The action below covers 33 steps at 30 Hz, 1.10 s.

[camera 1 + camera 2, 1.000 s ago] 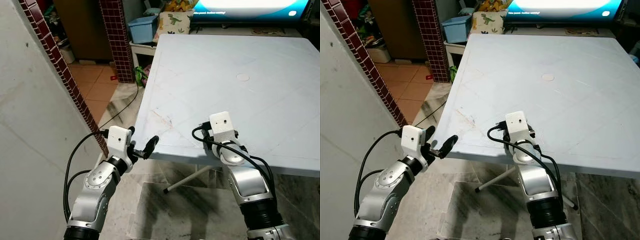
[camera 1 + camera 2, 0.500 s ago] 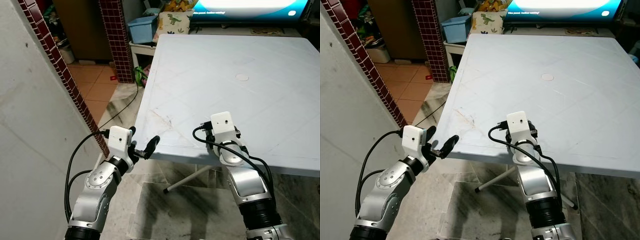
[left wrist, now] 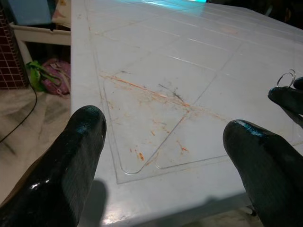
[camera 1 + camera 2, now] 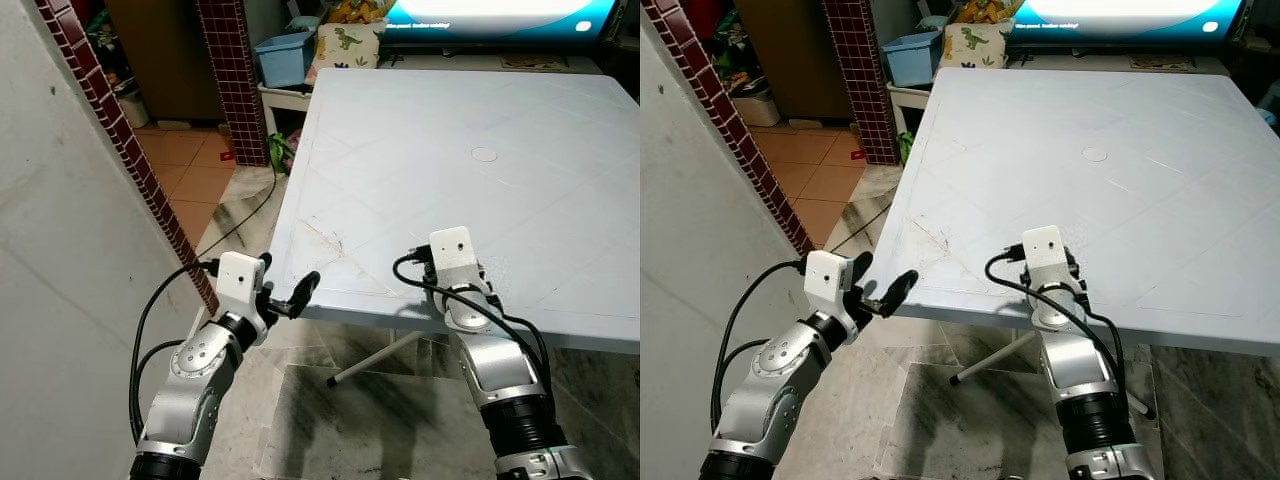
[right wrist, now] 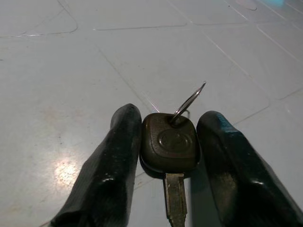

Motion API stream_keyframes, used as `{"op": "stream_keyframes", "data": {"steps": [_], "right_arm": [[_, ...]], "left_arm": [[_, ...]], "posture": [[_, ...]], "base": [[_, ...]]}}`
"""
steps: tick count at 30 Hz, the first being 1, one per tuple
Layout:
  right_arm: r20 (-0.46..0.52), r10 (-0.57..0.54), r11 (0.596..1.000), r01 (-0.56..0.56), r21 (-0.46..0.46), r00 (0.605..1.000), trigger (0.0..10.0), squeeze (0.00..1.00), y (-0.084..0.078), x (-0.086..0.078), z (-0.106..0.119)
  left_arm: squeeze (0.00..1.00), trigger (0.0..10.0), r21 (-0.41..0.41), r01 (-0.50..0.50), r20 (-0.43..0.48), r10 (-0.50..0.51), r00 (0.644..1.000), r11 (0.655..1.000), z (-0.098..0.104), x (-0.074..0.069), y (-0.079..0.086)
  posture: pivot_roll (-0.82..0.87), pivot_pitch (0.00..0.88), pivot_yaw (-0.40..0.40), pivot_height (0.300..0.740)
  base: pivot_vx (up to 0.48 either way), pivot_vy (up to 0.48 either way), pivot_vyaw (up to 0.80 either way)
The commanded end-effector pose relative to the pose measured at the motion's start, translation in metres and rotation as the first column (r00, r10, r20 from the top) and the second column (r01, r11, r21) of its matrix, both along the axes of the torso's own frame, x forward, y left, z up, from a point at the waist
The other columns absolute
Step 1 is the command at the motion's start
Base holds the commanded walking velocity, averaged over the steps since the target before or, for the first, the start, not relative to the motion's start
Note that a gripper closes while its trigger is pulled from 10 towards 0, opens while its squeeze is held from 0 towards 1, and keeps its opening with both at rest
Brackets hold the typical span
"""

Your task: Hang keys on a hook

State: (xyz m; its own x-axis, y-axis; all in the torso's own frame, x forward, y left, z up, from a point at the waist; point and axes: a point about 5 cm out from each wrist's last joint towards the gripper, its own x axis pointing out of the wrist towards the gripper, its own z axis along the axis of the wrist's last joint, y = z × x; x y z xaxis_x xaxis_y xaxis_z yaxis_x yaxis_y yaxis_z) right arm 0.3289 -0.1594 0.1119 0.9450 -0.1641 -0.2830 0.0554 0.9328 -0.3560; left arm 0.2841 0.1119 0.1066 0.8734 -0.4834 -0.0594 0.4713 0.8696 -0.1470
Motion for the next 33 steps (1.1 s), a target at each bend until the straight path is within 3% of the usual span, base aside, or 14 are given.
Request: {"op": "stream_keyframes", "data": {"steps": [1, 33], "right_arm": [[-0.009, -0.013, 1.000, 0.013, 0.015, 1.000, 0.0, 0.00, -0.0002, 0.0005, -0.0027], [0.018, 0.030, 0.999, -0.029, -0.035, 0.999, 0.0, 0.00, 0.0032, -0.0004, -0.0049]], "left_arm": [[0.00, 10.0, 0.006, 0.008, 0.022, -0.008, 1.000, 1.000, 0.0045, 0.0009, -0.0007], [0.00, 10.0, 0.005, 0.009, 0.022, -0.009, 1.000, 1.000, 0.0046, 0.0011, -0.0015]], "posture": [[-0.05, 0.087, 0.058, 0.740], [-0.05, 0.085, 0.059, 0.740]], "base": [[0.000, 0.000, 0.00], [0.000, 0.000, 0.00]]}}
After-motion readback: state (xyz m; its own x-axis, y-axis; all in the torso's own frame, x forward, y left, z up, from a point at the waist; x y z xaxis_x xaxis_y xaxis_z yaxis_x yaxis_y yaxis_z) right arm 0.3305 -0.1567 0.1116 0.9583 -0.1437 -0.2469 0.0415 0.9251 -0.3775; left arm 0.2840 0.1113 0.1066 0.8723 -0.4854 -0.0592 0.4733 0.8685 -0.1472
